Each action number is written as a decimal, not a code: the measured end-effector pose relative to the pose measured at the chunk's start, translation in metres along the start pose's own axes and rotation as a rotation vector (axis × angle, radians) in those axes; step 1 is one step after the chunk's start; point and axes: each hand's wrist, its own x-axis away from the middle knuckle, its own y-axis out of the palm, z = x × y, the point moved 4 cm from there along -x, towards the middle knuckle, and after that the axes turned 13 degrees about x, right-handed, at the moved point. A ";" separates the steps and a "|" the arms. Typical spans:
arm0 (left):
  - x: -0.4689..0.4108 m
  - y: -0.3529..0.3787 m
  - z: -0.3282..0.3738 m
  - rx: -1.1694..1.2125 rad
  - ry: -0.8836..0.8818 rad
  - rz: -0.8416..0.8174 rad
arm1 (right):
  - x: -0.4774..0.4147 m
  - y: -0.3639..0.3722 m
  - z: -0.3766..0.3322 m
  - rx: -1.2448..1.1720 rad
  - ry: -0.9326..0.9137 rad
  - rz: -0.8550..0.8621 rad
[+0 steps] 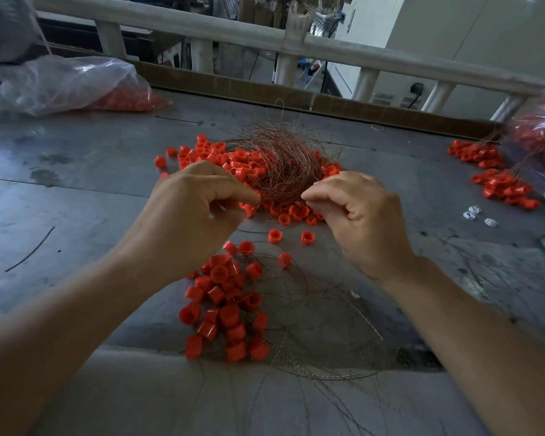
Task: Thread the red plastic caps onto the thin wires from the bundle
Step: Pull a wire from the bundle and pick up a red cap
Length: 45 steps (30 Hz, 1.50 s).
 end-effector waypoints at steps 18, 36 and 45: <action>0.004 0.014 0.012 0.103 0.070 -0.037 | -0.001 -0.005 -0.021 -0.050 -0.167 0.002; 0.005 -0.006 0.020 0.256 0.112 0.173 | -0.001 -0.003 0.009 0.160 0.162 -0.154; 0.006 -0.005 0.023 0.536 0.183 0.108 | -0.002 -0.006 0.016 0.082 0.275 -0.278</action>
